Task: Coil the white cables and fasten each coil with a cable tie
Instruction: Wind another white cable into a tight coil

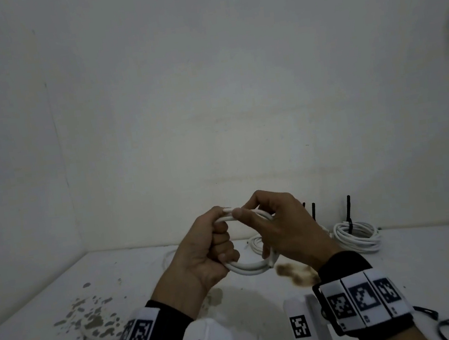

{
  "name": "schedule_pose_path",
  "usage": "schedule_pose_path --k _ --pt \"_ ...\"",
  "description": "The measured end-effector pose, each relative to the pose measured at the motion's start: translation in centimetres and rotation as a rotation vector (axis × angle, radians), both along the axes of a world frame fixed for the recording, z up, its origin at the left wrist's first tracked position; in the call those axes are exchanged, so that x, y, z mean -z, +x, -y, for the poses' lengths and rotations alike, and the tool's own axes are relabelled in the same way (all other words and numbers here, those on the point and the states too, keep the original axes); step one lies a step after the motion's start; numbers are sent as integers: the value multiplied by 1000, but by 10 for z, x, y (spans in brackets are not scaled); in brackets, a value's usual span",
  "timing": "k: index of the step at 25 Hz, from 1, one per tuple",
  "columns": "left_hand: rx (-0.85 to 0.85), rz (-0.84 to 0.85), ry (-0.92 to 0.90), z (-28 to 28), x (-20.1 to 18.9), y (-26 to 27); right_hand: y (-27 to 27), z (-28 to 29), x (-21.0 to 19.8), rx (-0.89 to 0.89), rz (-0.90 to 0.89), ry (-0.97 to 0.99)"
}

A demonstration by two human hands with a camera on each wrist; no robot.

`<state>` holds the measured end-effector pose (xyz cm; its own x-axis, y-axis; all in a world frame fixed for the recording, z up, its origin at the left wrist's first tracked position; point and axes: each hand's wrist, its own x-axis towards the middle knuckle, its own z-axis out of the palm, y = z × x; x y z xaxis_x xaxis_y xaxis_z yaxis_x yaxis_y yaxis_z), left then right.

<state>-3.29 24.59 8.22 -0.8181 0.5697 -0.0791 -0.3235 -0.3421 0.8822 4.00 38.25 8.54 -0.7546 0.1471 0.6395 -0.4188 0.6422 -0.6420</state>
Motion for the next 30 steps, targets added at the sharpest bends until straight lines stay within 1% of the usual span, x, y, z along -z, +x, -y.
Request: schedule_pose_path --k 1,3,4,6,8,10,11,14,16,17,18,20,26,30 --pt "38 -7 13 1 1 -1 1 -1 -1 -18 9 -8" --pt "195 -21 28 6 2 1 4 -7 -3 -63 43 -34" --pt "273 -37 8 9 3 1 7 -10 -3 -74 67 -17" --pt "377 -71 -94 12 6 2 10 -13 -2 -53 122 111" --pt "424 -107 -213 11 9 2 11 -11 1 -66 173 210" --pt "394 -170 -294 7 11 3 7 -6 5 -101 210 181" --pt "354 -181 -291 4 12 4 6 -6 6 -119 226 93" --pt "195 -114 -159 2 16 1 10 -5 6 -273 315 -237" --pt "170 -80 -78 4 15 -1 9 -5 5 -411 339 -468" --pt "176 -69 -56 5 13 -2 8 -6 4 -449 341 -603" --pt "176 -65 -43 7 11 -3 7 -6 3 -458 342 -693" --pt "154 -60 -28 9 7 -4 4 -6 2 -424 339 -738" --pt "61 7 3 8 -4 0 6 -3 -1 -349 356 -702" --pt "71 -3 2 8 -4 1 3 0 3 -257 320 -700"
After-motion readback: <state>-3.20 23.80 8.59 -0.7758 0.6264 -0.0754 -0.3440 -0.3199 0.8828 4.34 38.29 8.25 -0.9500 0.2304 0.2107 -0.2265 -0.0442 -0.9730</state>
